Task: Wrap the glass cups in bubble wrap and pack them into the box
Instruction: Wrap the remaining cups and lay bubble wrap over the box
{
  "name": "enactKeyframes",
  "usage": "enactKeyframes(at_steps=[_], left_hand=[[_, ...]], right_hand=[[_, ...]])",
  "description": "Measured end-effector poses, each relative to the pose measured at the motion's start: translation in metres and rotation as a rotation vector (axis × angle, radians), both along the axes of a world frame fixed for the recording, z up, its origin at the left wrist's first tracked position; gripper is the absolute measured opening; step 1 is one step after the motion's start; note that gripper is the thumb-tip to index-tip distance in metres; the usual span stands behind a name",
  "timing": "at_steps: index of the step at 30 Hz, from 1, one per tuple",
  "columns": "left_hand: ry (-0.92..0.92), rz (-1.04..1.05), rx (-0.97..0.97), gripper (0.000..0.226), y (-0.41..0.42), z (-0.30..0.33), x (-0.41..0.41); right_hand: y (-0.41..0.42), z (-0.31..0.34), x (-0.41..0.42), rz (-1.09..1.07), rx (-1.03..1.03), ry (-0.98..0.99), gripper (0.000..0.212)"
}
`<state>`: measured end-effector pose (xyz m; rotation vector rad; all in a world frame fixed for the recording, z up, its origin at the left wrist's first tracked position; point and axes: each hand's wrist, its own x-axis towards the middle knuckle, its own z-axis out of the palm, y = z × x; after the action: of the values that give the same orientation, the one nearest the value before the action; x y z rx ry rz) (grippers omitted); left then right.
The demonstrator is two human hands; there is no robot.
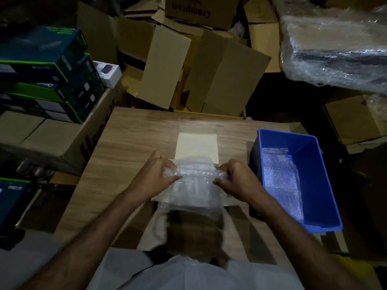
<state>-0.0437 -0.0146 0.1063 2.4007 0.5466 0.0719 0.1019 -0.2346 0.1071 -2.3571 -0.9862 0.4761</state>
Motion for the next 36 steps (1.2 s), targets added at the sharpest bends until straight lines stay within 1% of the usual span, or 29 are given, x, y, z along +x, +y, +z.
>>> enactKeyframes(at_steps=[1,2,3,4,5,6,7,8,9,11,12,14,16,17,18,19,21,23,25,27,28,29,31,33,35,36], left_hand=[[-0.009,-0.024,0.006,0.025,0.005,0.002,-0.001],[-0.007,-0.042,-0.07,0.025,0.011,0.005,-0.001],[-0.008,-0.038,-0.214,0.025,0.012,0.014,-0.002],[-0.025,-0.001,-0.401,0.024,0.014,0.02,-0.004],[-0.045,0.031,-0.558,0.025,0.015,0.022,-0.005],[-0.054,0.048,-0.663,0.032,0.015,0.022,-0.006],[-0.029,0.062,-0.711,0.046,0.016,0.017,-0.006],[0.011,0.083,-0.747,0.062,0.016,0.011,-0.005],[0.028,0.088,-0.776,0.069,0.014,0.003,-0.003],[-0.038,0.131,-0.81,0.058,0.005,-0.008,0.001],[-0.074,0.197,-0.805,0.056,0.002,-0.015,0.003],[-0.142,0.287,-0.839,0.058,-0.005,-0.022,0.006],[-0.186,0.291,-0.803,0.063,-0.011,-0.028,0.004],[-0.187,0.285,-0.776,0.072,-0.01,-0.033,0.003],[-0.189,0.264,-0.755,0.076,-0.009,-0.038,0.002],[-0.205,0.235,-0.75,0.075,-0.008,-0.04,0.002],[-0.23,0.171,-0.754,0.058,-0.005,-0.045,0.0],[-0.203,0.127,-0.736,0.039,-0.001,-0.049,-0.002],[-0.171,0.105,-0.792,0.036,0.001,-0.048,-0.003],[-0.117,0.086,-0.853,0.046,0.003,-0.047,-0.006],[-0.093,0.069,-0.857,0.054,0.004,-0.046,-0.008],[-0.076,0.054,-0.84,0.06,0.004,-0.044,-0.008],[-0.041,0.018,-0.741,0.071,0.006,-0.042,-0.007],[0.001,-0.036,-0.667,0.082,0.008,-0.041,-0.005],[0.047,-0.074,-0.631,0.09,0.011,-0.045,-0.003],[0.072,-0.077,-0.608,0.093,0.011,-0.048,-0.002]], right_hand=[[-0.002,0.001,0.004,0.041,0.019,0.012,0.022],[-0.004,0.003,0.01,0.081,0.048,0.062,0.031],[-0.007,0.008,0.012,0.101,0.13,0.18,0.031],[-0.01,0.015,0.014,0.085,0.211,0.339,0.027],[-0.012,0.02,0.013,0.027,0.286,0.516,0.023],[-0.013,0.021,0.011,-0.053,0.361,0.669,0.021],[-0.012,0.018,0.007,-0.142,0.429,0.77,0.021],[-0.008,0.013,0.004,-0.235,0.482,0.794,0.02],[-0.004,0.007,0.002,-0.313,0.519,0.766,0.02],[0.004,-0.002,-0.002,-0.432,0.554,0.725,0.027],[0.004,-0.007,-0.002,-0.453,0.538,0.739,0.037],[0.001,-0.012,-0.008,-0.398,0.491,0.745,0.064],[-0.004,-0.019,-0.015,-0.323,0.465,0.639,0.093],[-0.006,-0.025,-0.017,-0.304,0.473,0.598,0.101],[-0.008,-0.029,-0.019,-0.288,0.487,0.583,0.104],[-0.009,-0.03,-0.021,-0.277,0.516,0.58,0.103],[-0.012,-0.032,-0.022,-0.27,0.542,0.574,0.104],[-0.015,-0.037,-0.02,-0.27,0.516,0.53,0.114],[-0.019,-0.04,-0.019,-0.254,0.511,0.568,0.121],[-0.022,-0.044,-0.019,-0.234,0.489,0.593,0.117],[-0.023,-0.045,-0.019,-0.215,0.474,0.558,0.108],[-0.025,-0.047,-0.018,-0.201,0.474,0.523,0.094],[-0.024,-0.049,-0.014,-0.218,0.508,0.517,0.067],[-0.021,-0.05,-0.008,-0.271,0.53,0.521,0.051],[-0.017,-0.05,-0.001,-0.319,0.502,0.525,0.045],[-0.016,-0.051,0.001,-0.324,0.475,0.539,0.047]])
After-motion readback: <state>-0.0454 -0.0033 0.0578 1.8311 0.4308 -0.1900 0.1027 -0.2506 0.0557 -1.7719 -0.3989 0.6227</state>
